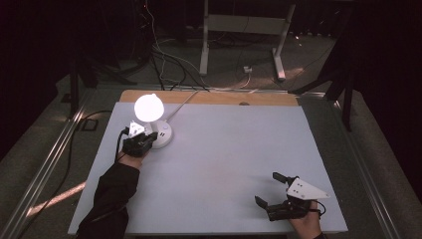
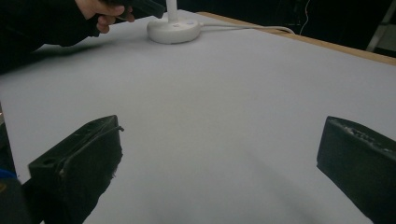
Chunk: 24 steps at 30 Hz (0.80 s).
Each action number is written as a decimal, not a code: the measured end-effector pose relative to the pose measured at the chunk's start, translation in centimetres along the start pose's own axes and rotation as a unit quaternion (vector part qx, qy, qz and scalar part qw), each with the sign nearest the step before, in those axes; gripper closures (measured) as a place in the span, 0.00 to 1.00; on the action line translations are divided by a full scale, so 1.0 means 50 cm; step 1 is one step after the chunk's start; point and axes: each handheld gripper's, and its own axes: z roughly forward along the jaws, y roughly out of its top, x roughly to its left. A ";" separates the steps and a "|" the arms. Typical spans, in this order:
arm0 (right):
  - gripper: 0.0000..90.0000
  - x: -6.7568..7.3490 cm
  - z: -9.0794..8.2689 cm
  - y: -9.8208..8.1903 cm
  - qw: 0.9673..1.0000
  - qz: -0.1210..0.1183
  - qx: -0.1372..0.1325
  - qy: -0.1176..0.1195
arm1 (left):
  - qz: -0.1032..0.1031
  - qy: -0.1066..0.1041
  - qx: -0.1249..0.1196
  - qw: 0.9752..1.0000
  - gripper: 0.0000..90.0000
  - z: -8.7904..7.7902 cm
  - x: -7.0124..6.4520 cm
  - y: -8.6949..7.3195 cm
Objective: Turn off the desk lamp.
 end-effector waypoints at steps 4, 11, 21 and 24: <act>0.00 0.000 0.001 0.000 1.000 -0.001 0.001 0.000 | 0.000 -0.002 0.004 1.000 1.00 0.005 0.001 -0.004; 0.00 0.000 0.001 0.000 1.000 0.000 0.001 0.000 | 0.005 0.001 0.014 1.000 1.00 0.012 0.003 -0.010; 0.00 0.000 0.002 -0.001 1.000 0.000 0.002 0.000 | 0.013 -0.002 0.020 1.000 1.00 0.016 -0.003 -0.011; 0.00 0.001 0.002 0.000 1.000 -0.002 0.002 0.000 | 0.011 0.005 0.019 1.000 1.00 0.016 0.000 -0.013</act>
